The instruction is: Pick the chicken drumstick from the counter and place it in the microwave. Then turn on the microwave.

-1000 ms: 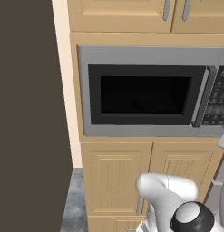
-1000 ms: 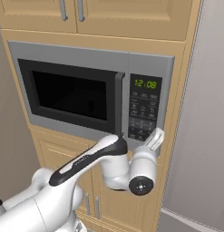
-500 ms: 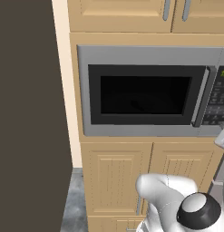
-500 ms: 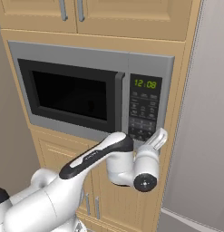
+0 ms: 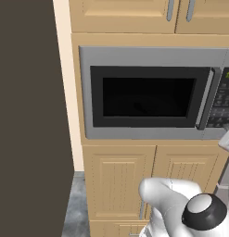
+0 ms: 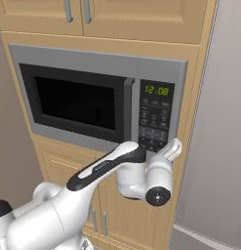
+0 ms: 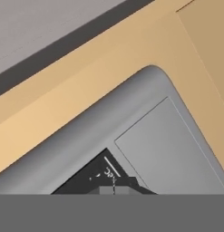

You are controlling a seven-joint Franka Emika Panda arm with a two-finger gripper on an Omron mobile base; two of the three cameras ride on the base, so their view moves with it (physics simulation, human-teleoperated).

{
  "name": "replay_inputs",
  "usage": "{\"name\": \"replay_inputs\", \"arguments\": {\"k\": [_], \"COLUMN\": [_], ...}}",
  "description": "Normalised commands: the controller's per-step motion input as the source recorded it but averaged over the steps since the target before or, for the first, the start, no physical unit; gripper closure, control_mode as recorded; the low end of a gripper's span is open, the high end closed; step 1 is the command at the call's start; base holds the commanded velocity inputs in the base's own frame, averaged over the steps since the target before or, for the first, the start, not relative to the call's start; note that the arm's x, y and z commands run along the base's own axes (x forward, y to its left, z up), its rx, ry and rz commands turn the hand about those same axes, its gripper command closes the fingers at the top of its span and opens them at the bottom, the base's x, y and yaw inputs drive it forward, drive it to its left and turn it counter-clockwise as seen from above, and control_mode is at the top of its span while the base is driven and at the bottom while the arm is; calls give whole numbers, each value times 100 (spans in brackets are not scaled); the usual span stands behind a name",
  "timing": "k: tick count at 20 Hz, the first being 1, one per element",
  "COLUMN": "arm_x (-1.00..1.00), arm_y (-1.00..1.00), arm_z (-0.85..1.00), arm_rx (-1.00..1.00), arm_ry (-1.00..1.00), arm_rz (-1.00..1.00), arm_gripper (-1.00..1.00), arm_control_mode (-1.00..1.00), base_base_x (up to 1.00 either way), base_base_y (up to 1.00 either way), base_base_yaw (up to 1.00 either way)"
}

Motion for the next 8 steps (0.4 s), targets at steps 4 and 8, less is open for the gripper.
{"name": "replay_inputs", "arguments": {"k": [4,8], "arm_x": [15,-19], "arm_y": [-9,-6], "arm_z": [-14,-7], "arm_rx": [6,4], "arm_ry": [0,0], "arm_rz": [0,0], "arm_gripper": [100,100], "arm_control_mode": [-100,-100], "base_base_x": [0,0], "base_base_y": [0,0], "base_base_yaw": [0,0]}}
